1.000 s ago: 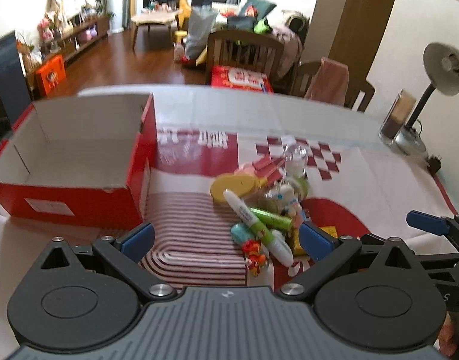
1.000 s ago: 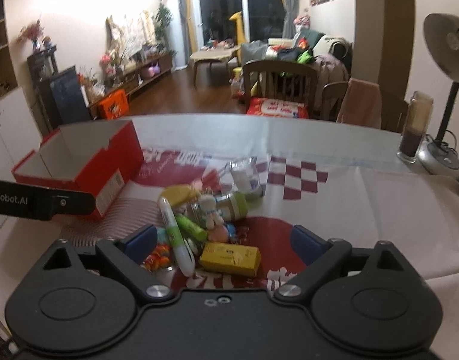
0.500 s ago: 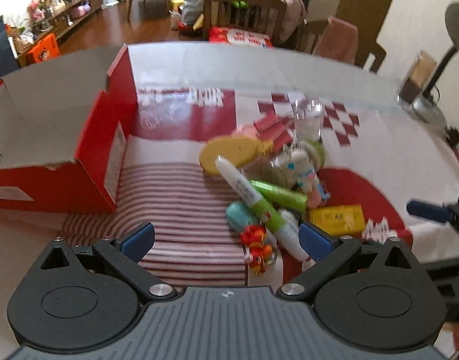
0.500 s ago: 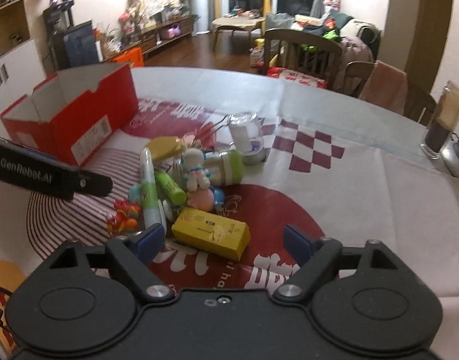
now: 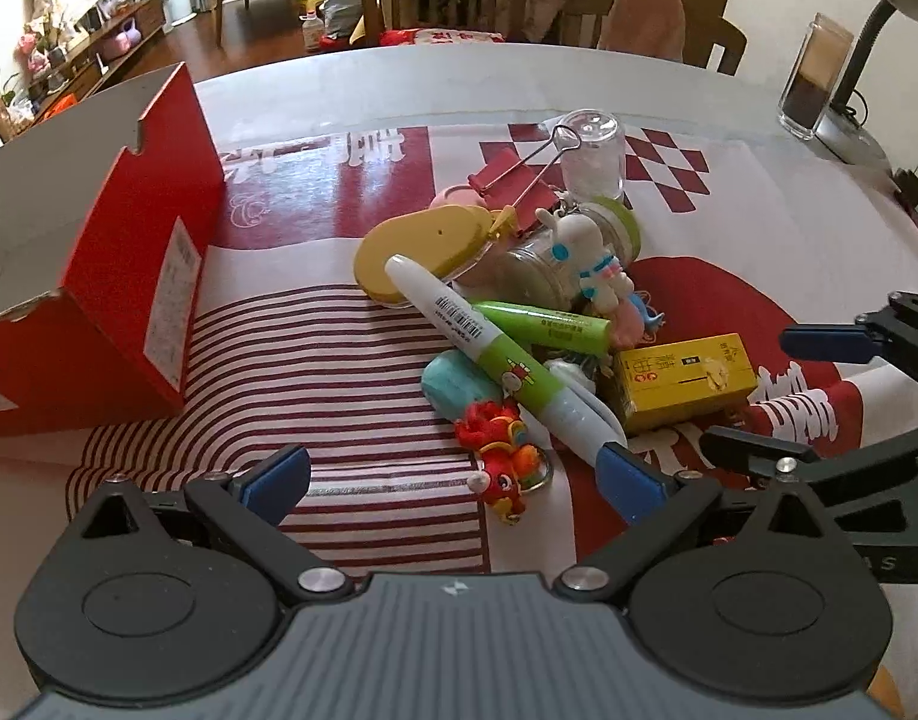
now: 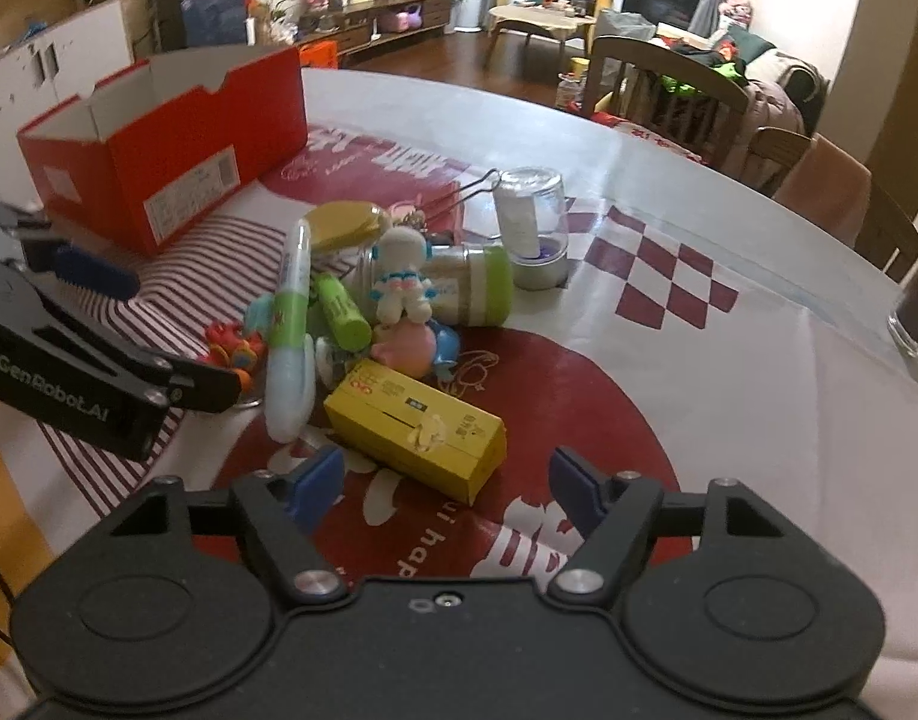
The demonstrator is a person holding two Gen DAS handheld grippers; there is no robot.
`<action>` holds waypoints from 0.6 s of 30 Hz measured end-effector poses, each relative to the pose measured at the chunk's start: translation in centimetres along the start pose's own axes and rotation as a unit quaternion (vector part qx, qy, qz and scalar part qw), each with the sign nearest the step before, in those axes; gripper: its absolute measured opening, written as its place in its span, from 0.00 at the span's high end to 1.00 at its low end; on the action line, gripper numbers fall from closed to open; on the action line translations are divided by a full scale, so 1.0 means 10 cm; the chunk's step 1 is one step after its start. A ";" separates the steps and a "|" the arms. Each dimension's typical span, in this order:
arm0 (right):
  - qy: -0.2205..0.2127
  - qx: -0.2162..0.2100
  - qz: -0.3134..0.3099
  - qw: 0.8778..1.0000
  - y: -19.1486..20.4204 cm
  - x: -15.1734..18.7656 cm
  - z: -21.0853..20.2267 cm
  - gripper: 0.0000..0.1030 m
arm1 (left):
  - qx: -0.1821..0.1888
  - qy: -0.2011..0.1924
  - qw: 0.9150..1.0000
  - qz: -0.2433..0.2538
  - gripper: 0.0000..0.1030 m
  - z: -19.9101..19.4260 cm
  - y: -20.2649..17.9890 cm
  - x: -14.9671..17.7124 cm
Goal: Organize rigid objects
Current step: 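Move the left gripper toward the red rooster keychain while the right gripper approaches the yellow box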
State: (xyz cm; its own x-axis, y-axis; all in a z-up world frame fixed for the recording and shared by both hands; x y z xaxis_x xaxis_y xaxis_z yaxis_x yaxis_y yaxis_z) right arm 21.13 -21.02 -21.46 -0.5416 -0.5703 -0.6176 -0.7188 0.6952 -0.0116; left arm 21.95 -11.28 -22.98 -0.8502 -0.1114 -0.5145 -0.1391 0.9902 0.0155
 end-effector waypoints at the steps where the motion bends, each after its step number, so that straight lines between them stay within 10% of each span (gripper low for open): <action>1: 0.002 -0.002 -0.003 1.000 -0.01 0.00 0.03 0.31 | 0.002 0.000 1.000 0.002 0.06 0.01 0.00 0.00; 18: 0.025 -0.099 -0.082 0.991 0.02 -0.07 0.32 0.49 | 0.025 0.023 0.999 0.015 0.46 0.22 -0.09 0.02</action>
State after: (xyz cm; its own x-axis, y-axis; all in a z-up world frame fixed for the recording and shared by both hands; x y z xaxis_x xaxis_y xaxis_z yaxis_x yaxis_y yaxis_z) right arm 22.79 -19.06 -23.54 -0.4278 -0.6928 -0.5806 -0.8678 0.4944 0.0495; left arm 23.07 -12.03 -25.01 -0.8764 -0.0845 -0.4741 -0.0890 0.9959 -0.0130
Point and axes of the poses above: each gripper's, at about its wrist camera, not at the fingertips, and z roughly the way its jaws point, y to its left, x to its underside, the point moved 9 cm from there along z, roughly the way its jaws point, and after that the axes turned 2 degrees about -x, right-handed, at the moved point
